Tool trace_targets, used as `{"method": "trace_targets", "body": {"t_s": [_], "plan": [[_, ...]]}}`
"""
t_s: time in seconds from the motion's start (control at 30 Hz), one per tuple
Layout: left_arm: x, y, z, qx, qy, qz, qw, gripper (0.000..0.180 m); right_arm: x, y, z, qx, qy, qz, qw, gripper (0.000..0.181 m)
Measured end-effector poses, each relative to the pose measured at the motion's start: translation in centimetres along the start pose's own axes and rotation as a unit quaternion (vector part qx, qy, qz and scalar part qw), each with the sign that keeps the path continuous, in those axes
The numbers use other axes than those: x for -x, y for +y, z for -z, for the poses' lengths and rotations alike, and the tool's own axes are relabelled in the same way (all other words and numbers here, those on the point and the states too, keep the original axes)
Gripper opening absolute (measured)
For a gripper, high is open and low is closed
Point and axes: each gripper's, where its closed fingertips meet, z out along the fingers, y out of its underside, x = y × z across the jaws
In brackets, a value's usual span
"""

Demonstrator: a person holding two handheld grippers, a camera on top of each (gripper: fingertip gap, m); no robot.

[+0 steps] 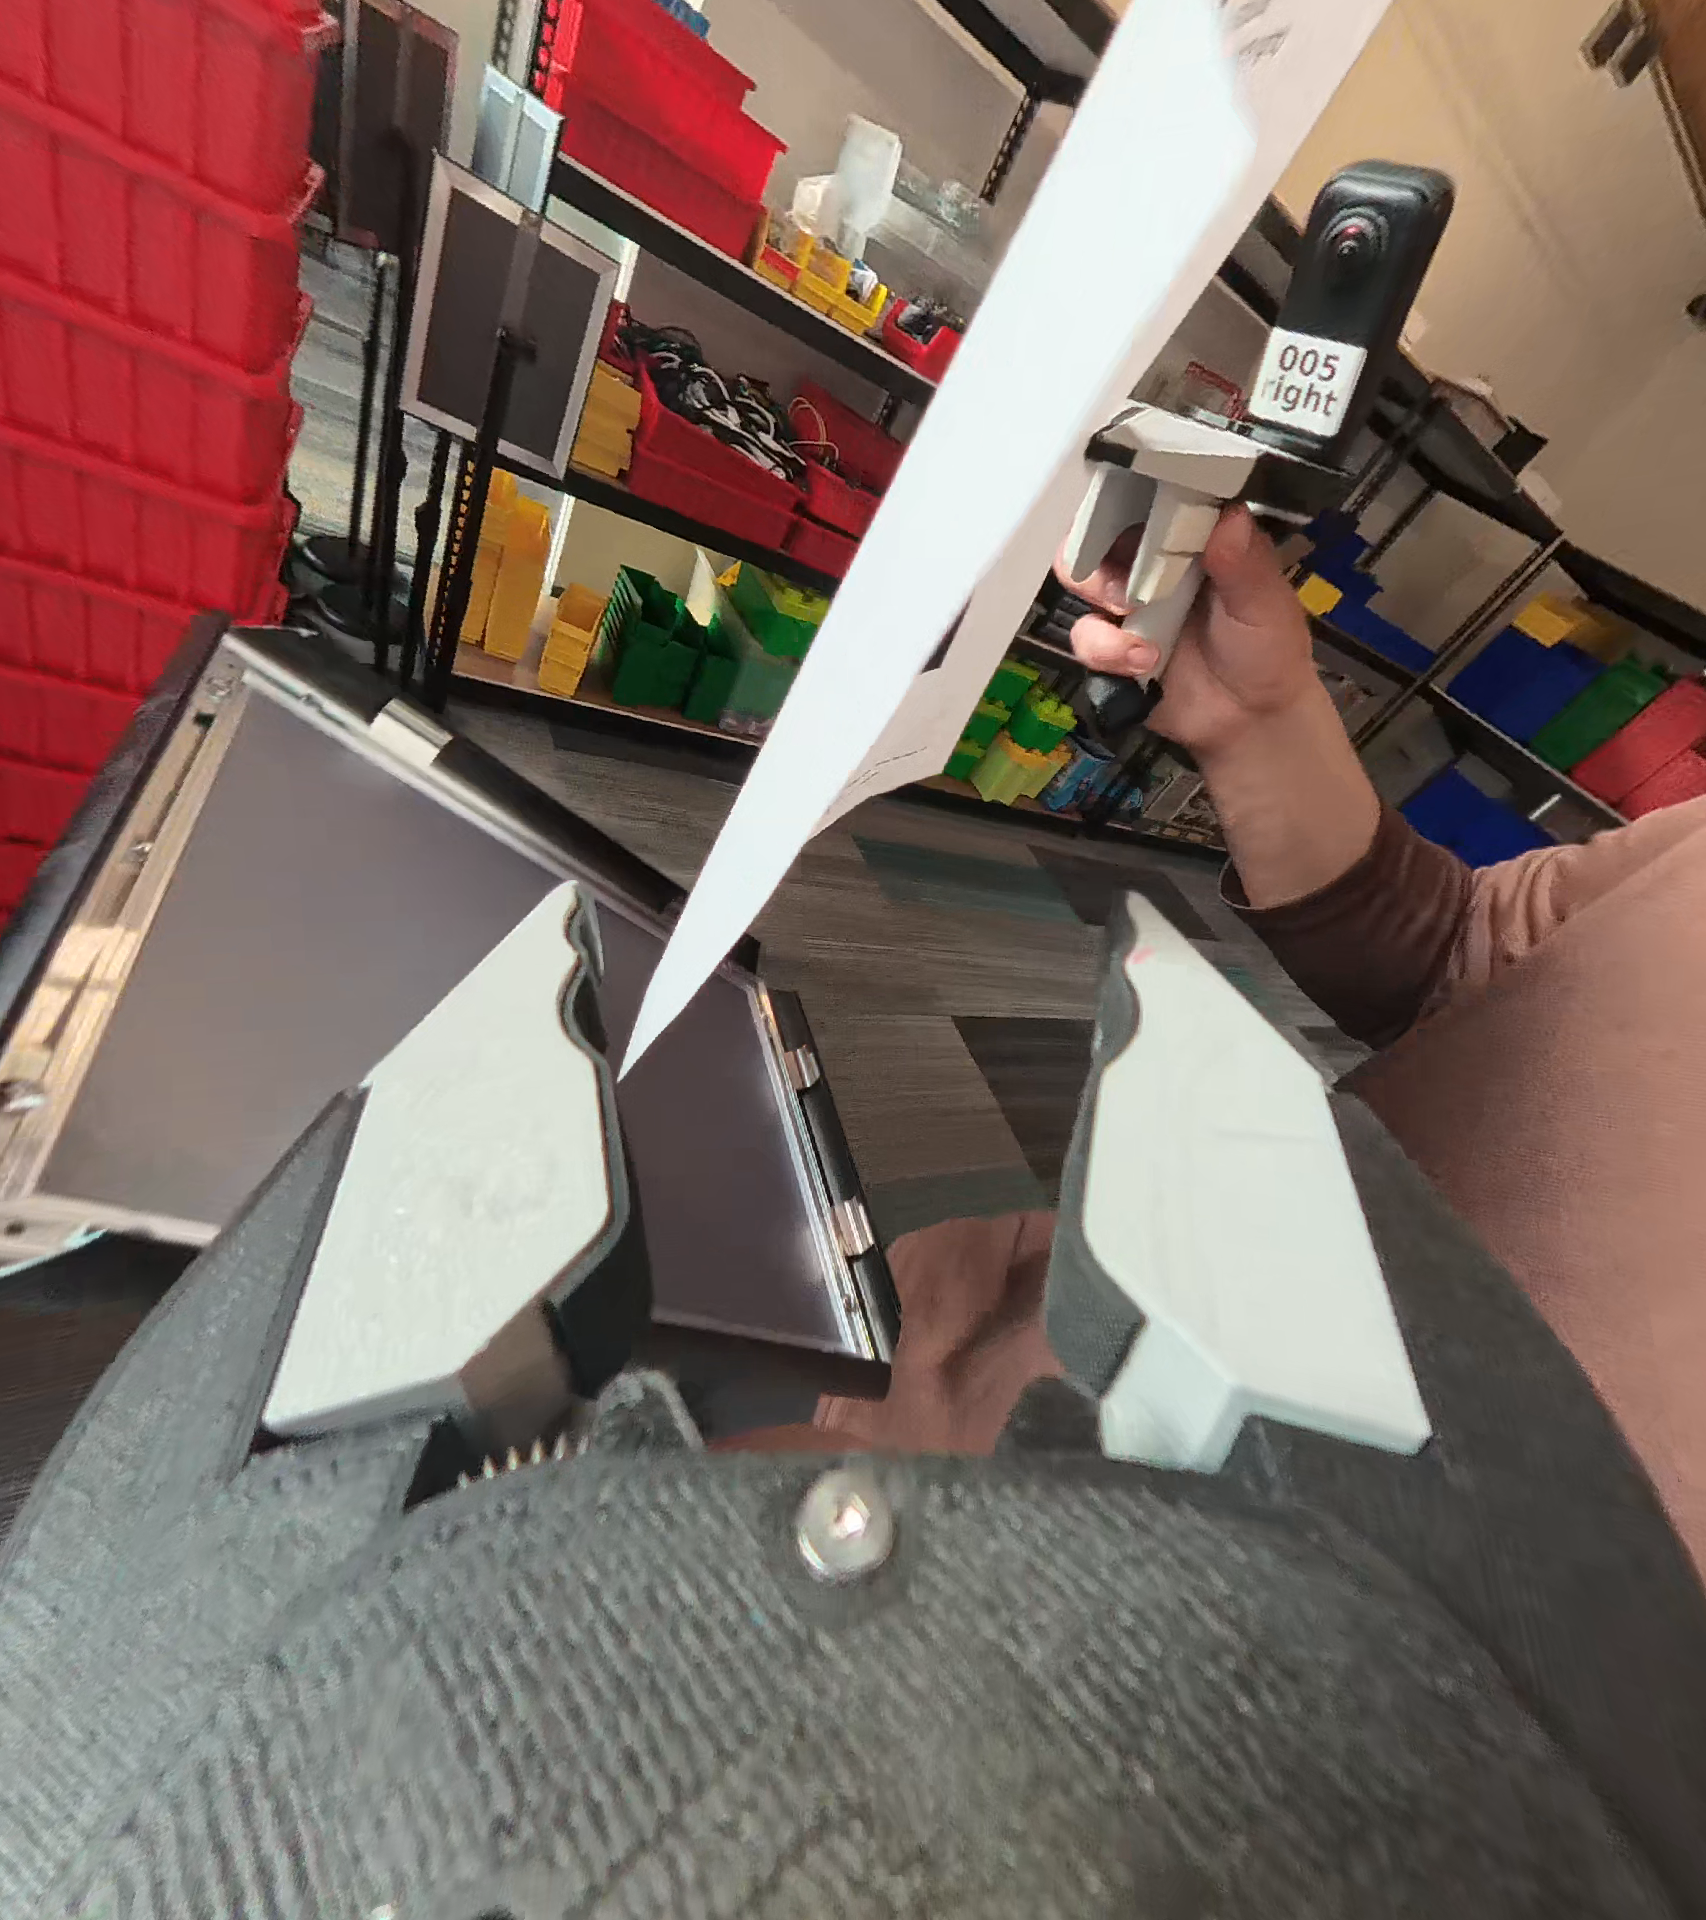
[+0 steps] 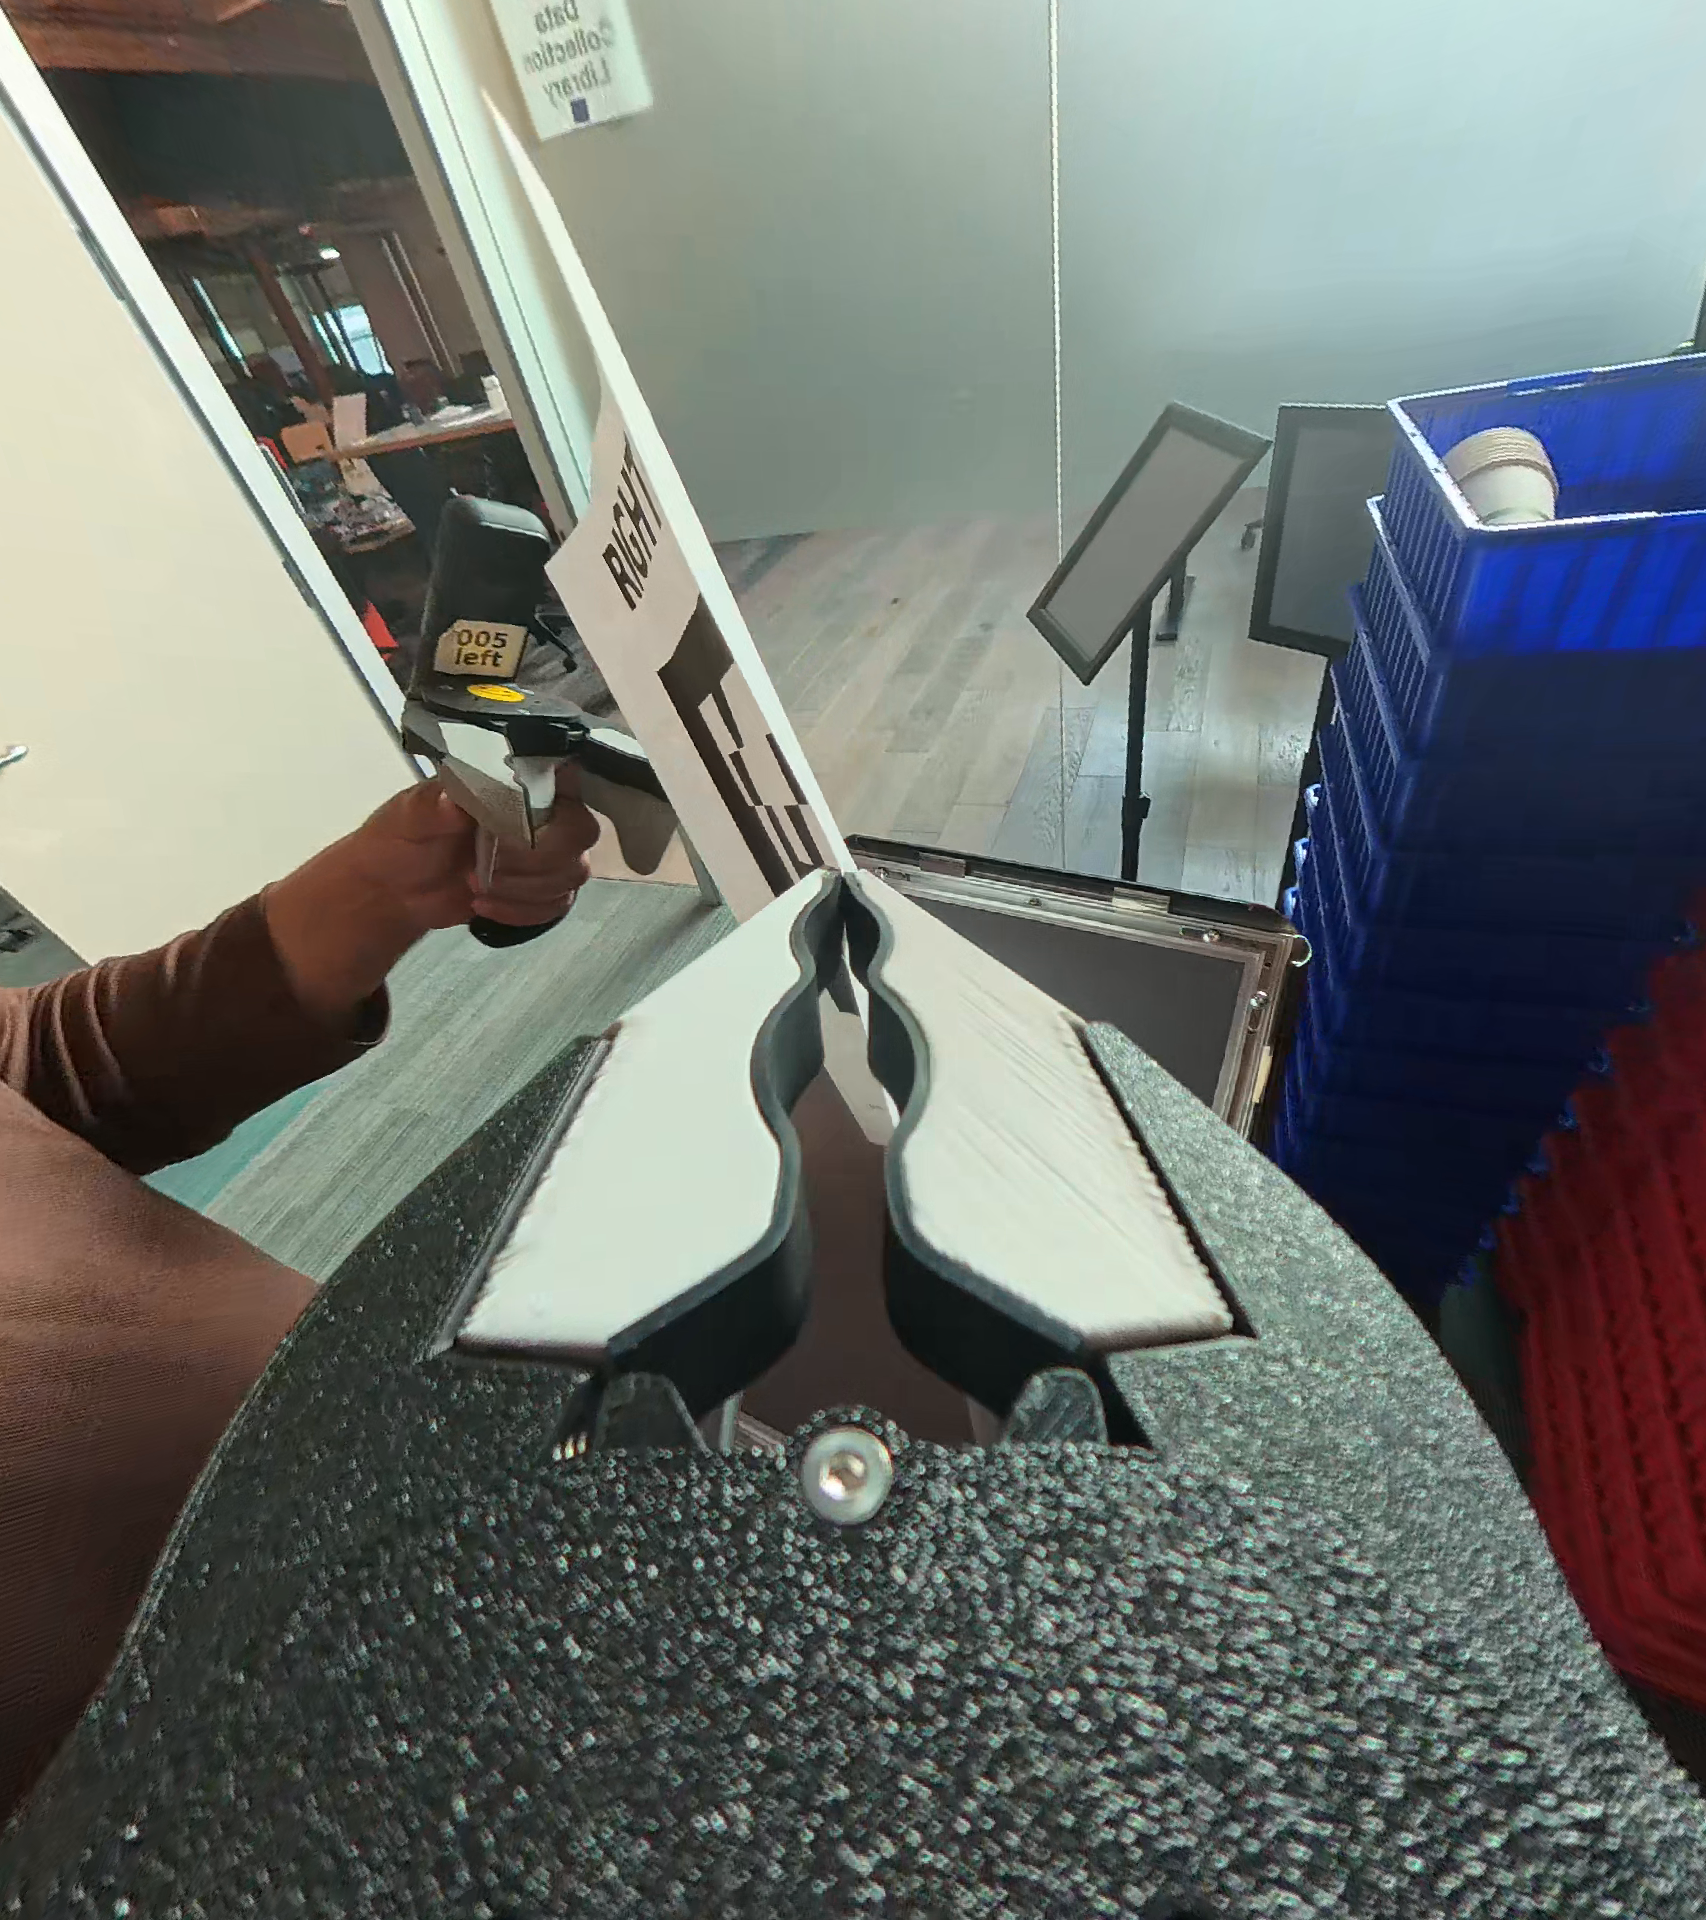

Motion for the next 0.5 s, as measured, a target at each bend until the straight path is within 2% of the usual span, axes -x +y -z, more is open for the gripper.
{"method": "trace_targets", "body": {"t_s": [0.07,0.13,0.17,0.2,0.27,0.3,0.33,0.4,0.5], "plan": [[-1.2,-0.3,-2.0,0.011,-0.005,-0.013,1.000,0.108,0.1,-0.5,1.2,-0.013,-0.016,0.005,1.000,0.000],[-2.9,-0.7,-4.0,0.013,0.000,-0.025,1.000,0.106,0.0,-0.9,2.6,-0.028,-0.033,0.005,0.999,0.000],[-3.8,-0.9,-5.0,0.013,0.002,-0.029,0.999,0.099,0.0,-1.1,3.3,-0.037,-0.044,0.003,0.998,0.000],[-4.7,-1.3,-6.2,0.011,0.005,-0.036,0.999,0.084,-0.2,-1.1,4.3,-0.045,-0.055,0.000,0.997,0.000],[-7.5,-1.9,-9.0,0.003,0.035,-0.058,0.998,0.028,-1.0,-0.9,6.5,-0.055,-0.068,-0.005,0.996,0.000],[-8.6,-2.1,-10.7,0.001,0.043,-0.068,0.997,0.009,-1.6,-0.7,8.0,-0.061,-0.072,-0.009,0.995,0.000],[-9.1,-2.3,-12.7,-0.001,0.036,-0.076,0.996,0.000,-2.3,-0.4,9.7,-0.067,-0.076,-0.014,0.995,0.000],[-9.8,-2.7,-17.3,-0.001,0.019,-0.085,0.996,0.000,-4.3,0.4,13.9,-0.079,-0.076,-0.024,0.994,0.000],[-12.0,-2.9,-25.8,0.011,0.058,-0.069,0.996,0.000,-8.1,2.3,21.5,-0.097,-0.062,-0.050,0.992,0.000]]}}
